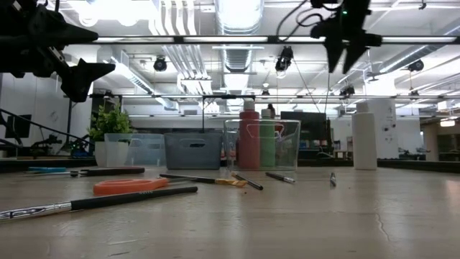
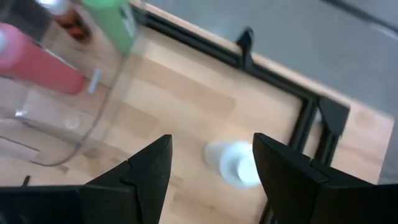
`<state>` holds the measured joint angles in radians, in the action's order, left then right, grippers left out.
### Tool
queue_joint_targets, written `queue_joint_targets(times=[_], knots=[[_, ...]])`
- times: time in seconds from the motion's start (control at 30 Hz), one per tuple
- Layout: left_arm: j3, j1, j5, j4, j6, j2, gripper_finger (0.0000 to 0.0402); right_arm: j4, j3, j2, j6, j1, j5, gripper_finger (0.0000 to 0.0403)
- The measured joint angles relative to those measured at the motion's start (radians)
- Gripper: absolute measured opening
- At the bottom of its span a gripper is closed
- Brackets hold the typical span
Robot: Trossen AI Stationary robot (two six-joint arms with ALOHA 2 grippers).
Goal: Pick & Place Paint Supplies
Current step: Put the white paint bottle into the right transparent bin
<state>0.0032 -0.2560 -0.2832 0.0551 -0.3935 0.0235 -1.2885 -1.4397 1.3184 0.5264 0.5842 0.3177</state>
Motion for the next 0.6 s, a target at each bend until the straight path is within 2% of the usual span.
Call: queue_joint_targets(times=[0.3, 0.47, 0.6], knots=[[0.000, 0.000, 0.000, 0.000, 0.000, 0.000, 0.0303, 0.003, 0.210, -0.155, 0.156, 0.015, 0.000, 0.0222], [0.000, 0.000, 0.000, 0.000, 0.000, 0.000, 0.0303, 0.077, 0.324, -0.200, 0.174, 0.015, 0.004, 0.0222], [0.000, 0.000, 0.000, 0.000, 0.000, 0.000, 0.0303, 0.168, 0.401, -0.222, 0.173, 0.015, 0.073, 0.0222]])
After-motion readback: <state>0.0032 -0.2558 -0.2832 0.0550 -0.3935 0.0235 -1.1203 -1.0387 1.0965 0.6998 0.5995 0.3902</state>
